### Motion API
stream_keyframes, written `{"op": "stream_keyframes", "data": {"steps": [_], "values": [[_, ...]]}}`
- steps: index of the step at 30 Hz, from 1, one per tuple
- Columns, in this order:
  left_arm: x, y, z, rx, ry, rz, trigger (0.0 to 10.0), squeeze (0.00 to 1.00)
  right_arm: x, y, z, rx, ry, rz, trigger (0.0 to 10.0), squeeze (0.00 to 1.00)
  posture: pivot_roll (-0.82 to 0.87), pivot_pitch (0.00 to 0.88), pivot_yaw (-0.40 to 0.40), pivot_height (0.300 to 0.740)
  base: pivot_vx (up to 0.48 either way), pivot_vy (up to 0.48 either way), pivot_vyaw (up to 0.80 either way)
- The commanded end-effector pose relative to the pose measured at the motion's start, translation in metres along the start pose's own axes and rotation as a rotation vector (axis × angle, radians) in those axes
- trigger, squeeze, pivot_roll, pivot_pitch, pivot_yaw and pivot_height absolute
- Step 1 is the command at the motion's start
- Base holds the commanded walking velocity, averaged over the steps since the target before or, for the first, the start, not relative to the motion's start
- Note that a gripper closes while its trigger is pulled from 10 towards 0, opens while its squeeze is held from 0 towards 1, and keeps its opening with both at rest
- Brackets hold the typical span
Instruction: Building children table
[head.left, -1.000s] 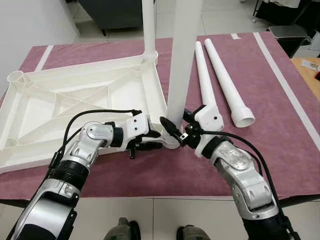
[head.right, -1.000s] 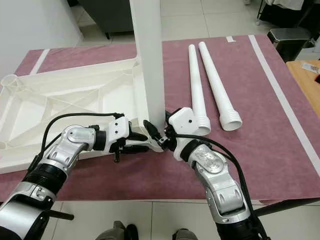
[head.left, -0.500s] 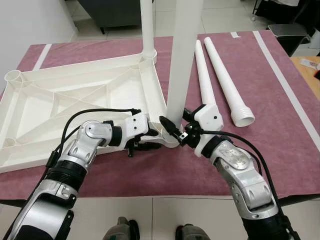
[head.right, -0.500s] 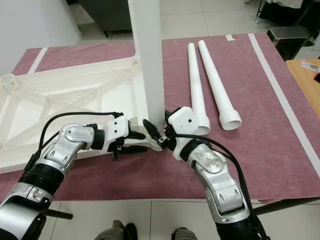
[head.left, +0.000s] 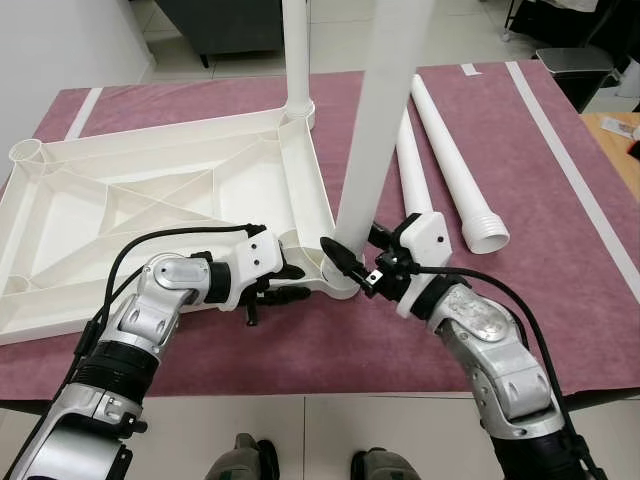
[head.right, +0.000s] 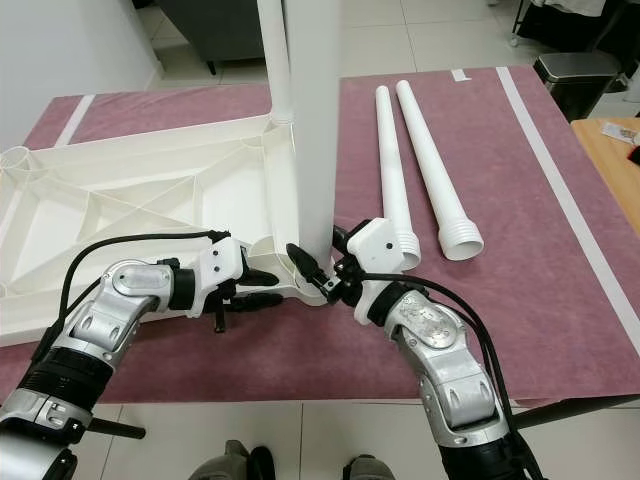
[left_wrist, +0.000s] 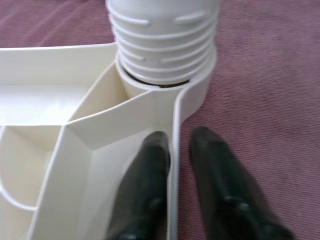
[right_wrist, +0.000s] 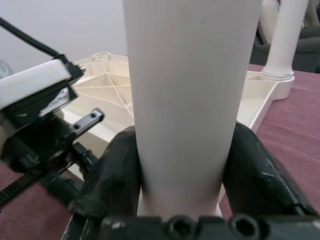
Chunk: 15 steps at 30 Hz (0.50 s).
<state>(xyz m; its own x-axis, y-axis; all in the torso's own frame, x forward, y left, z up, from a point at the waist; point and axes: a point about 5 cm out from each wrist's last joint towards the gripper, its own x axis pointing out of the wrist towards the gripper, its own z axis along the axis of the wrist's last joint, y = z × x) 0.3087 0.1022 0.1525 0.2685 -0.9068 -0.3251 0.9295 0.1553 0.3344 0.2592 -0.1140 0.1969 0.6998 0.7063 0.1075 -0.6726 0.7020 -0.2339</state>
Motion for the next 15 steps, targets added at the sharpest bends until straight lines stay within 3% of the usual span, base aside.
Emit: {"op": "stream_keyframes", "data": {"steps": [1, 5, 15], "values": [[0.0, -0.003, -0.004, -0.024, 0.01, 0.018, 0.0, 0.0, -0.003, 0.006, -0.017, 0.06, 0.069, 0.055, 10.0, 0.0, -0.08, 0.137, 0.115, 0.74, 0.0, 0.0, 0.0], [0.001, -0.003, -0.003, -0.031, 0.007, 0.016, 0.0, 0.0, -0.003, 0.006, -0.02, 0.047, 0.085, 0.058, 10.0, 0.0, -0.08, 0.136, 0.117, 0.74, 0.0, 0.0, 0.0], [0.005, -0.002, 0.0, -0.037, 0.007, 0.031, 0.0, 0.0, -0.001, 0.023, -0.029, -0.036, 0.149, 0.097, 10.0, 0.0, -0.09, 0.133, 0.119, 0.74, 0.0, 0.0, 0.0]]}}
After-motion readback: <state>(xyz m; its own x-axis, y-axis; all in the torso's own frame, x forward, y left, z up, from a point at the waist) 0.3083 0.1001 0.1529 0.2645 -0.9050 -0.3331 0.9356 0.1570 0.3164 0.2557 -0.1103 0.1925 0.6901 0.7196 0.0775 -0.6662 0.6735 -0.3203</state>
